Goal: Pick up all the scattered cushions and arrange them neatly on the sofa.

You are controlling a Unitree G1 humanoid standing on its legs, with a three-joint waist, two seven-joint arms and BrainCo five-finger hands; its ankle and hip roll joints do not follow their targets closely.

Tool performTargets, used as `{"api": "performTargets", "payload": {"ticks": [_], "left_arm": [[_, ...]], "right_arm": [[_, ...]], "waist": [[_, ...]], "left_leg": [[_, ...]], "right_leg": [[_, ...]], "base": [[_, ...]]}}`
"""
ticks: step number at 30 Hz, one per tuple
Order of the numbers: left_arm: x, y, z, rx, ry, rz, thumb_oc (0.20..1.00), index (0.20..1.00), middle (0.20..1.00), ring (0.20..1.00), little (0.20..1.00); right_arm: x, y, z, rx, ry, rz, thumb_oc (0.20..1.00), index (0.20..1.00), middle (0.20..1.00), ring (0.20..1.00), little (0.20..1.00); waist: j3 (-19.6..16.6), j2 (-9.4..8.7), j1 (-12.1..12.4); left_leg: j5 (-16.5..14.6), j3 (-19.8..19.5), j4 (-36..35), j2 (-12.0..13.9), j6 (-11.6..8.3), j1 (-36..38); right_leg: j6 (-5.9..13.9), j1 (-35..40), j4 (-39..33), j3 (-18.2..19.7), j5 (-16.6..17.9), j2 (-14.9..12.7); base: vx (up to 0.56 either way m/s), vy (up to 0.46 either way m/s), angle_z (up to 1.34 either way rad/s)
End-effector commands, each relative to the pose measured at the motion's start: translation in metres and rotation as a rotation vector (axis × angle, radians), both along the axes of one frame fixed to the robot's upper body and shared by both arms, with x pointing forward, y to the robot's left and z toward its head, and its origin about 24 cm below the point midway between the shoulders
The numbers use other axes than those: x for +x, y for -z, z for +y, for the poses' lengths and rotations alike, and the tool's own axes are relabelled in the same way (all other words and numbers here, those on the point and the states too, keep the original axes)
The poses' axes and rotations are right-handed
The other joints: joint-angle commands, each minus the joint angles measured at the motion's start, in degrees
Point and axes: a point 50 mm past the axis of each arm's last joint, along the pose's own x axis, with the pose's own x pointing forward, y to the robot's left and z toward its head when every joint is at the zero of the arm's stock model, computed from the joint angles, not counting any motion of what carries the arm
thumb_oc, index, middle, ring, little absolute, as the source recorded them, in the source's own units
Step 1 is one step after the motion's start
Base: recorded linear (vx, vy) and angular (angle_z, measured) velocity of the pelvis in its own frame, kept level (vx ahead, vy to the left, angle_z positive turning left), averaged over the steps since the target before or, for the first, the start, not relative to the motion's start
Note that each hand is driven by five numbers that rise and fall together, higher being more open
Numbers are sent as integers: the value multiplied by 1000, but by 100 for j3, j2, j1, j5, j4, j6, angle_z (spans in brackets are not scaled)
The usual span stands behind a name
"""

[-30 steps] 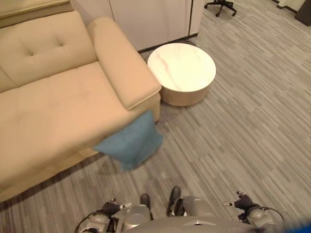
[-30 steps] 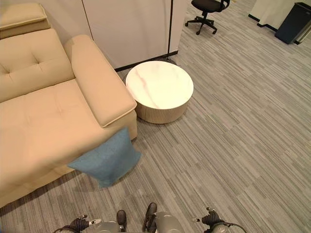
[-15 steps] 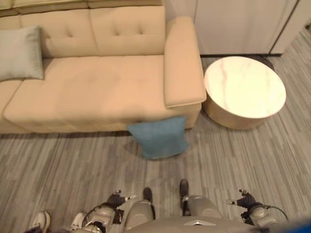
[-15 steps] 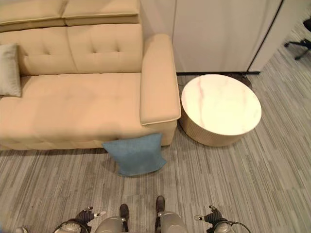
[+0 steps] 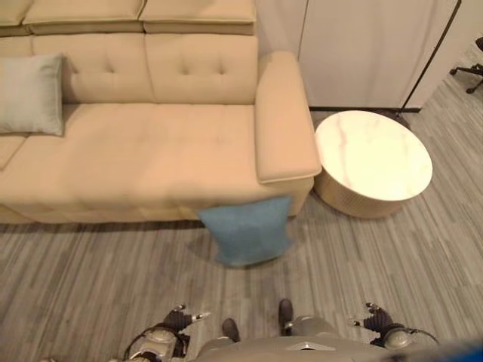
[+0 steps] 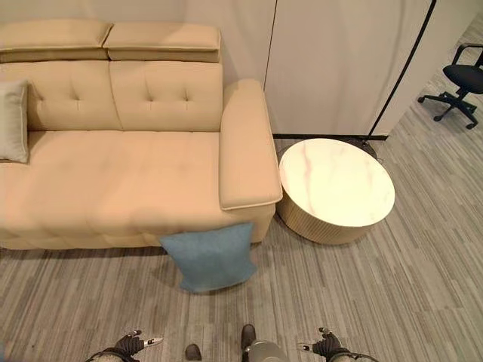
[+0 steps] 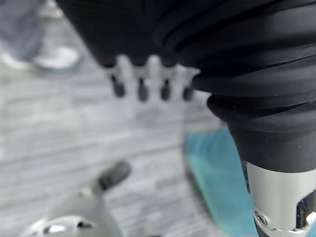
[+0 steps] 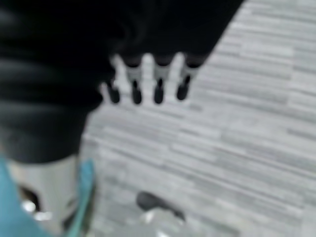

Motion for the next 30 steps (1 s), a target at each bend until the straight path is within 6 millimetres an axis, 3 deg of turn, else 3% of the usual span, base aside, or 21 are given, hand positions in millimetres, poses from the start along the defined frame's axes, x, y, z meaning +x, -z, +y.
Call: {"api": "performTargets", "payload": {"ticks": [1, 18, 19, 30], "left_arm": [[-2, -5, 19, 58, -25, -14, 1000, 1000, 1000, 1000, 1000], [-25, -1, 23, 57, -95, 44, 1000, 1000, 1000, 1000, 1000], [7, -3, 6, 82, -7, -30, 1000, 1000, 1000, 1000, 1000], [8, -6, 14, 105, 4, -28, 1000, 1000, 1000, 1000, 1000]], "right_arm": [[12, -2, 6, 7, -30, -36, 1000, 1000, 1000, 1000, 1000], [18, -2, 19, 9, -156, -30, 1000, 1000, 1000, 1000, 1000], [-9, -1, -26, -35, 376, -29, 1000, 1000, 1000, 1000, 1000], [-9, -1, -27, -62, 304, -8, 1000, 1000, 1000, 1000, 1000]], "waist": [[24, -305, 30], [-123, -387, 167], [-94, -167, 9], [-126, -173, 67]], "left_leg": [[-178, -200, 67, -107, -294, -3], [-84, -263, -92, -24, -396, 289], [-142, -280, 5, 183, -525, 84], [-74, -279, -140, 206, -523, 337]], "right_leg": [[758, 625, -570, 306, 75, -244], [715, 999, -826, 93, 48, -182], [683, 884, -957, -345, 70, -300], [667, 1104, -966, -366, -16, -243]], "base": [[0, 0, 0], [-40, -30, 1], [-20, -19, 9], [5, -13, 5]]}}
